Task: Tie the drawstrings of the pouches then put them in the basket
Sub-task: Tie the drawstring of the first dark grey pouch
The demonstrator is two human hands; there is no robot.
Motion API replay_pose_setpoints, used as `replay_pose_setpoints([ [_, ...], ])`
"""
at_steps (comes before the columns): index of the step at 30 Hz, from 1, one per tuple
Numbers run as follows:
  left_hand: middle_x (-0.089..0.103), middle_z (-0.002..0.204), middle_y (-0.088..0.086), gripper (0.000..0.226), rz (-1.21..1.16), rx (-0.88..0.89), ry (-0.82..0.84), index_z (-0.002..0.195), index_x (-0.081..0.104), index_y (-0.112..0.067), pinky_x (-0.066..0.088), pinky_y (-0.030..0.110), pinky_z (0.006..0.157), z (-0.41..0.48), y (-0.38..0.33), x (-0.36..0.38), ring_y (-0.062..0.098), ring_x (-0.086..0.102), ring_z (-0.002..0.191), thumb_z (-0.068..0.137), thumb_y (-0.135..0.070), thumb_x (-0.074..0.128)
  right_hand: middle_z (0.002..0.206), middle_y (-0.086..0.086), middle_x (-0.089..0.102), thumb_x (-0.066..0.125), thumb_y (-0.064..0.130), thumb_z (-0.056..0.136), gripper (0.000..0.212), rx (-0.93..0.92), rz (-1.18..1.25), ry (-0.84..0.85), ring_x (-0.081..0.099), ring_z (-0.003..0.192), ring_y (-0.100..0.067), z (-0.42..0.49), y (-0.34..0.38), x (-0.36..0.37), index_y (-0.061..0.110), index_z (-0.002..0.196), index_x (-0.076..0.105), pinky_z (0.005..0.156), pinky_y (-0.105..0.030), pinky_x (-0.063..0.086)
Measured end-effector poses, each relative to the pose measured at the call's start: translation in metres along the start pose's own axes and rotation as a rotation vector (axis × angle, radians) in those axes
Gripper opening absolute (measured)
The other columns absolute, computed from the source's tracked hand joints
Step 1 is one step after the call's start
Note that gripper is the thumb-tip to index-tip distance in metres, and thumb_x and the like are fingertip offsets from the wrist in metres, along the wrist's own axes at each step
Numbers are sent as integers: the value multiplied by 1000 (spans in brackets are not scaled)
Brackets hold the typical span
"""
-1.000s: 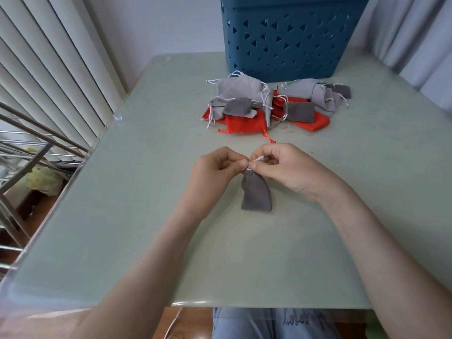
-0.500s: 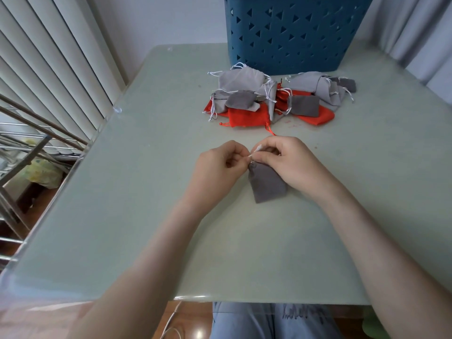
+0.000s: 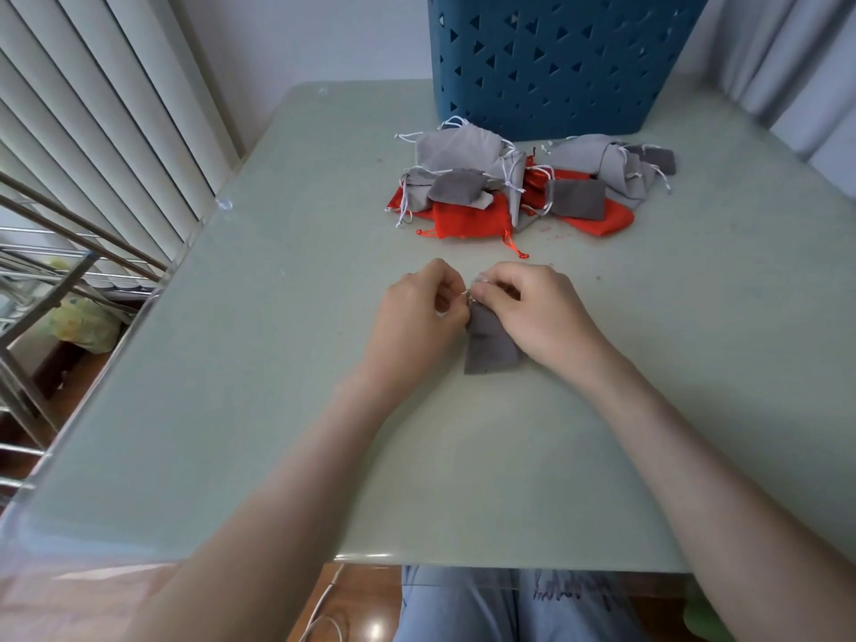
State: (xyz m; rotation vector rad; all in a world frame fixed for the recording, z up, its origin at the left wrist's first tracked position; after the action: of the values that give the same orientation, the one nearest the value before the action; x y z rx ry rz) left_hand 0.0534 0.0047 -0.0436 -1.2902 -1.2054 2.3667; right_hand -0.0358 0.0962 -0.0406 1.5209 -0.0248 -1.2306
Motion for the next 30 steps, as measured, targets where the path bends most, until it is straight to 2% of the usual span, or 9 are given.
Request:
replay_pose_setpoints([
  [4,56,75,1,4,62,52,-69,85,56,-5,33,23,65,-1,0,1,21,49,83,84,-2,57,98,1,71,51,15,95,20,33,93,23,61,94,-14,0,-2,2,13,96,70,84,-26,44],
  [9,53,78,-2,1,74,185,-38,87,55,-3,35,28,69,-2,-3,3,27,49,85,87,-3,56,92,7,68,51,11,94,20,57,217,17,62,94,-10,1,-4,0,19,90,69,87,-24,44],
  [11,51,79,-3,1,66,243,-38,86,54,-3,35,29,70,-3,-4,3,27,48,83,87,-4,54,85,10,67,52,11,93,22,75,287,19,61,86,-6,0,-7,-1,24,81,66,81,-21,44],
  [13,50,81,-6,3,47,291,-58,87,53,-5,35,28,70,-5,-7,3,23,46,82,87,-8,52,76,7,66,54,9,92,22,113,430,50,59,72,-2,0,-7,-2,23,79,65,69,-16,42],
  [17,52,85,-3,9,22,356,-123,88,52,-6,33,23,72,-9,-8,1,14,39,81,90,-14,49,72,-3,62,53,1,91,25,135,637,188,51,70,-13,0,-5,-2,19,79,64,53,-16,35],
  [20,55,84,3,7,83,444,-173,89,51,-9,32,24,74,-11,-9,0,17,40,81,92,-15,48,70,0,63,52,-4,91,30,101,650,210,50,69,-15,2,-6,-4,19,75,64,52,-15,37],
  [24,56,84,2,4,115,470,-169,90,46,-17,29,22,74,-9,-8,2,16,40,81,92,-15,48,63,12,65,49,-8,90,34,52,623,191,52,58,-4,2,-5,-3,18,74,63,53,-15,38],
  [28,58,85,4,14,122,402,-122,87,54,-8,32,27,73,-8,-4,3,17,40,81,91,-17,45,76,1,63,52,-3,90,34,6,492,144,51,58,-6,2,-6,-3,24,73,62,55,-19,38],
  [30,57,85,4,14,126,388,-126,87,54,-6,31,26,73,-8,-4,2,16,40,81,90,-17,44,79,4,64,53,0,91,33,-28,388,123,54,59,0,2,-4,-4,27,74,61,58,-13,39],
])
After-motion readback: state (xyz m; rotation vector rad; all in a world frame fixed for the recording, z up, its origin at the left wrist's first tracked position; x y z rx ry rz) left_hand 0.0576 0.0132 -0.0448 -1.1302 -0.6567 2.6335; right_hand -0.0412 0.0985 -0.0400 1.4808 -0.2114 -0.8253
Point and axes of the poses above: each hand's wrist, its own z-axis towards the middle knuckle, its own x-axis out of the palm, y = z × x, the point moved 5 cm from there along z, towards the middle knuckle
